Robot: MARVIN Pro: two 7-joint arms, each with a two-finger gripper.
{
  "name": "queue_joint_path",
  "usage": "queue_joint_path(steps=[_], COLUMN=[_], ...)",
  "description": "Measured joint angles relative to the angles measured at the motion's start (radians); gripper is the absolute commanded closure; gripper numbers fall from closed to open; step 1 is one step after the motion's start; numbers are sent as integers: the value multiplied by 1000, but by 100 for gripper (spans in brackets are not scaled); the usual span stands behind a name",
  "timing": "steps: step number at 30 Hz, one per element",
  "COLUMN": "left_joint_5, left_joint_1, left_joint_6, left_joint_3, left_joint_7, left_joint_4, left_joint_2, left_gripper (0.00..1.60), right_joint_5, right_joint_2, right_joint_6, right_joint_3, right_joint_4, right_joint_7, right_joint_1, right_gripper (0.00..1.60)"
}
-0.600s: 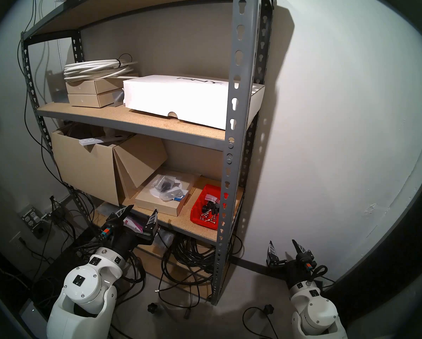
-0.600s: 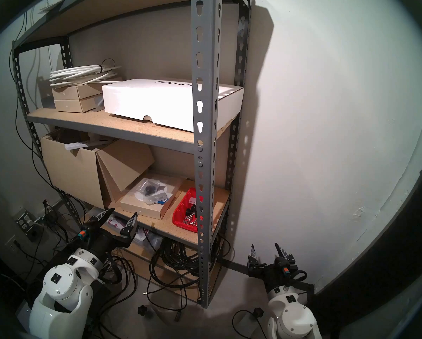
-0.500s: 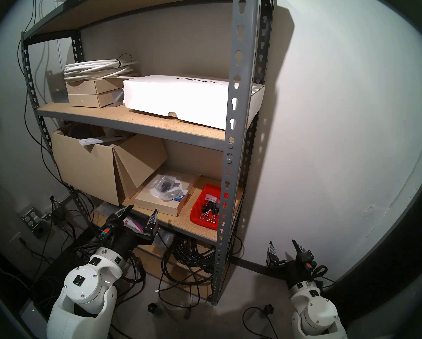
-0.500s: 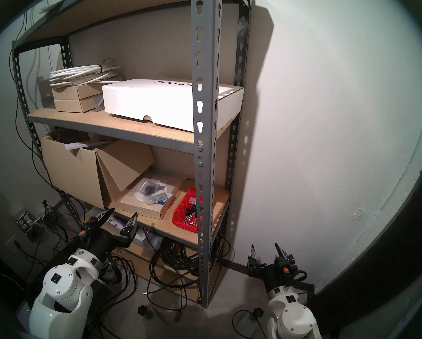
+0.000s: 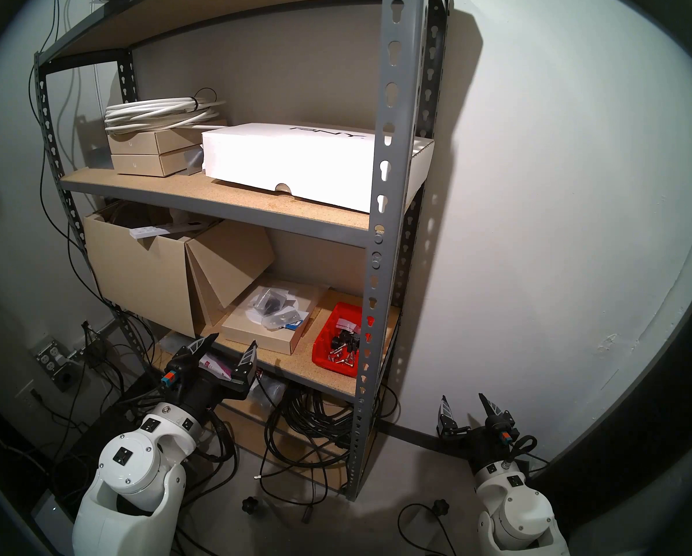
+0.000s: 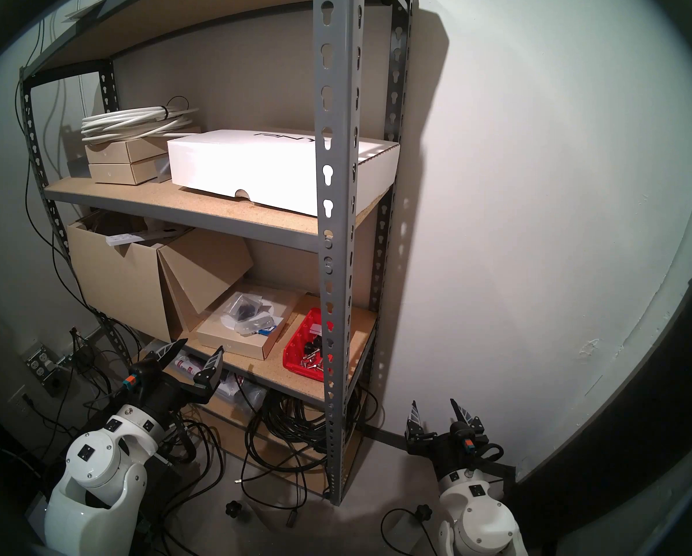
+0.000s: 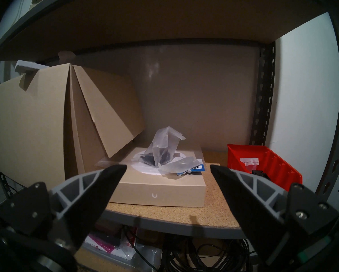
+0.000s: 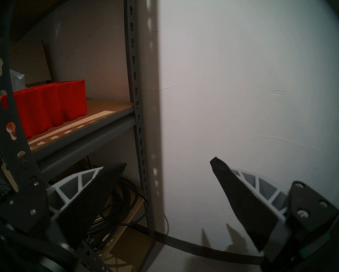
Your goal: Organize the rack shelf by putting things into a case
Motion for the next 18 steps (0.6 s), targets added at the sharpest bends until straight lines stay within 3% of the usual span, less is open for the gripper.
queue_joint_path(steps=[18], left_joint_5=[-116], left_joint_1=[-170], left_joint_6=[28], left_joint_3=[-28], left_joint_7=[-163], left_joint_4=[184], left_joint_2=[83], left_gripper=[0], right_joint_5=[0], right_joint_2=[0], right_joint_6=[0], right_joint_3=[0], right_joint_4=[1], right_joint_7=[0], right_joint_1=[0], right_gripper=[0])
